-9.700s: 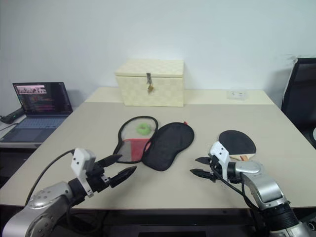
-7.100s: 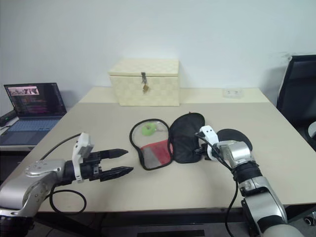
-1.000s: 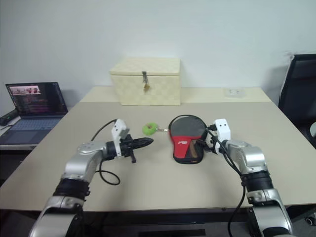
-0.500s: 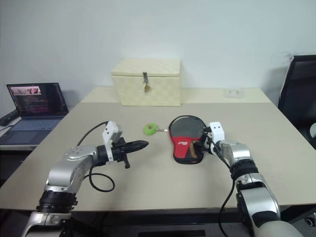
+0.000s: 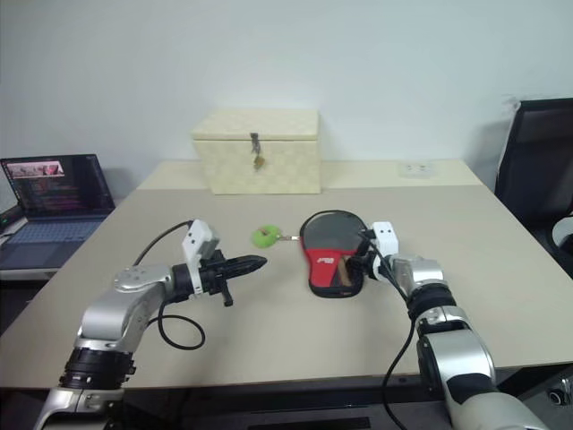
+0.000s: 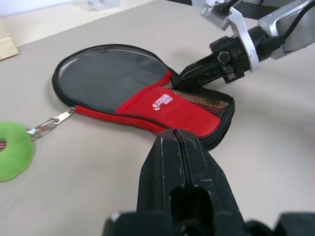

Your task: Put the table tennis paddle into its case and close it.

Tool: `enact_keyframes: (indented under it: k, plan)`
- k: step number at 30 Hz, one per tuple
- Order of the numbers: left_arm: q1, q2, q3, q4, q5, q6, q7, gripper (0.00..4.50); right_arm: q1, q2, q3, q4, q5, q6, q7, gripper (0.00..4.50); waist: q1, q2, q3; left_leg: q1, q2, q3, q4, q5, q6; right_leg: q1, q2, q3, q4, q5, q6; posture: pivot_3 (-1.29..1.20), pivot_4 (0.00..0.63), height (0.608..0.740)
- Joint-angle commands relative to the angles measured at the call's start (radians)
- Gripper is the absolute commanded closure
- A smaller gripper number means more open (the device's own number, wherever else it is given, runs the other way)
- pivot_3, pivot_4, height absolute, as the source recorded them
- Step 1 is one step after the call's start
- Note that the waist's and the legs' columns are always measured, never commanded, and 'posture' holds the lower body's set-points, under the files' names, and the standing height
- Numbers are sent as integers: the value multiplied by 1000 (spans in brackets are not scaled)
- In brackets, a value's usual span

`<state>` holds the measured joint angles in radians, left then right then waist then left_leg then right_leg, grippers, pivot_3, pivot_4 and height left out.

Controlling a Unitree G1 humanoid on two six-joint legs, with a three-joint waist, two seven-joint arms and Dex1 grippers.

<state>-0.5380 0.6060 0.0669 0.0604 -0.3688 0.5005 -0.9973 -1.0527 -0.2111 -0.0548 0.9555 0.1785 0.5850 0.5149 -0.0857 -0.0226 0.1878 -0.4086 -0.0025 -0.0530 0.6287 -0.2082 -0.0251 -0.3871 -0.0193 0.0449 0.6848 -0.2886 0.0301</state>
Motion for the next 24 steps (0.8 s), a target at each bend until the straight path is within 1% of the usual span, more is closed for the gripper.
enact_keyframes:
  k: [1,4,5,8,10,12,15,20,22,24]
  plan:
    - [19,34,25,-71,-46,17,-30,4500,3,44,17,49,-8,28,23,3522,-4,0,0,0,0,1,0,0,0,0,0,1,0,0,0,0,150,740]
    - [60,67,32,-113,-87,44,-72,4500,-10,66,8,43,2,40,33,4359,-7,0,0,2,2,2,-1,0,0,0,0,2,1,0,0,0,150,740]
    - [77,81,35,-129,-103,54,-88,4500,-14,74,4,33,10,51,39,4475,-8,0,0,2,2,2,-1,0,0,0,0,2,2,0,-1,0,150,740]
    - [142,130,59,-203,-185,112,-143,4500,-10,106,8,-50,39,121,68,4475,-16,0,0,4,3,3,-1,0,0,-1,1,3,4,-1,-2,0,150,740]
    - [181,156,66,-250,-224,142,-165,4500,23,120,20,-146,53,190,76,4475,-18,0,0,4,4,3,-2,0,0,-1,1,2,5,-2,-3,0,150,740]
    - [211,174,70,-286,-249,162,-172,4500,84,131,30,-289,73,287,63,4475,-18,0,0,3,6,2,-2,0,0,-1,3,1,5,-2,-4,0,150,740]
    - [232,185,73,-314,-273,180,-165,4500,157,140,36,-448,92,387,31,4475,-14,0,0,3,7,1,-3,0,0,-2,3,0,5,-4,-6,0,150,740]
    - [263,190,54,-381,-316,216,-164,4500,368,182,5,-864,162,653,-82,4475,0,0,0,3,7,1,-4,-1,0,-2,3,0,4,-4,-7,0,150,740]
    - [264,195,49,-386,-324,220,-169,4500,428,204,-23,-990,178,735,-133,4475,3,0,0,1,7,-1,-4,-1,-1,-2,3,-1,4,-4,-7,0,150,740]
    - [267,200,46,-385,-325,221,-174,4500,464,228,-50,-1076,188,796,-173,4475,4,0,0,1,7,-1,-4,-1,-1,-2,3,-1,4,-4,-7,0,150,740]
